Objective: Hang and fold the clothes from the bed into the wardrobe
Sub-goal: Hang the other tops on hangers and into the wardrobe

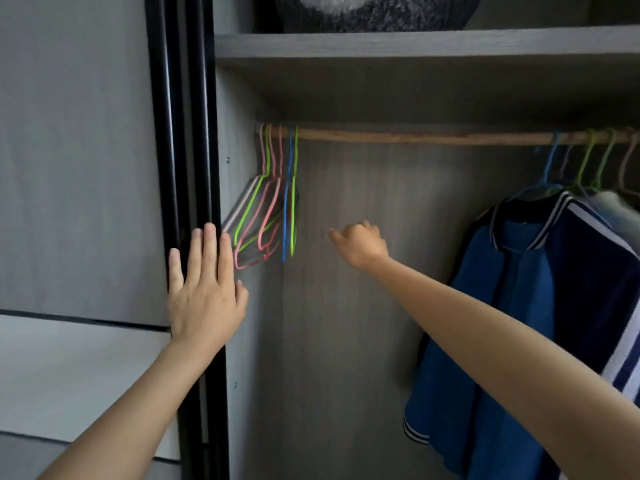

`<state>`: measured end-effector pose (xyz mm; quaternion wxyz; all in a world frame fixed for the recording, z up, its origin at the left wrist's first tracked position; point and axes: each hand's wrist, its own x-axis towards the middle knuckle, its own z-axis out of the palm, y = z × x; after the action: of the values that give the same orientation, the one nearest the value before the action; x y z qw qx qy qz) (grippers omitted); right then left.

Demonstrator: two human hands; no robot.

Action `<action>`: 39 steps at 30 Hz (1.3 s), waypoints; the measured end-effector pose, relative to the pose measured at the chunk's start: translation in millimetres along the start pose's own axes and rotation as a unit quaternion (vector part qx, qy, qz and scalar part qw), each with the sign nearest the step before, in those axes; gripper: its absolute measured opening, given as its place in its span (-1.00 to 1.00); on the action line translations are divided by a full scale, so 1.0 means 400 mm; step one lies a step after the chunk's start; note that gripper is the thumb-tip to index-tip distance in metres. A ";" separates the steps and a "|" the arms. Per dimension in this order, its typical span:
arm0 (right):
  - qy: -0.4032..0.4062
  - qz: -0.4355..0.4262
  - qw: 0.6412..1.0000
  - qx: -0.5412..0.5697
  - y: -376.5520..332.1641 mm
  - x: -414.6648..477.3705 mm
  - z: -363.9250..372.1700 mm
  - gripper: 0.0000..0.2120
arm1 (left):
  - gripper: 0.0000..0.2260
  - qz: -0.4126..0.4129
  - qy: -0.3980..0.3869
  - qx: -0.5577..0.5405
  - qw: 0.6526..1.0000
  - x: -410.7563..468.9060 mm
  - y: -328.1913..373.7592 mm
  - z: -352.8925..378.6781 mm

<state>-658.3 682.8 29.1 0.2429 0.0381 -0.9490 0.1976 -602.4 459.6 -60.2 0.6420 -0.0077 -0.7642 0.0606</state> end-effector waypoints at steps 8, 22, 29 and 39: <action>-0.074 0.010 0.971 0.229 -0.175 0.001 0.082 -0.66 | -0.44 0.078 -0.011 0.064 0.995 -0.037 -0.047 0.012; 0.133 0.049 0.938 0.316 -0.168 0.014 0.012 -0.83 | -0.50 0.080 0.034 0.053 0.995 -0.049 -0.050 0.035; 0.154 0.069 0.927 0.335 -0.045 -0.069 -0.034 -0.76 | -0.46 0.085 0.031 0.055 0.994 -0.051 -0.054 0.040; 0.145 0.087 0.876 0.451 0.270 -0.430 -0.240 -0.70 | -0.38 0.105 0.033 -0.165 0.980 -0.159 0.109 -0.040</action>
<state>-482.3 815.7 -14.1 0.3165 0.0321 -0.7105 0.6277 -578.5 498.6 -124.5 0.6467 -0.1961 -0.7371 0.0007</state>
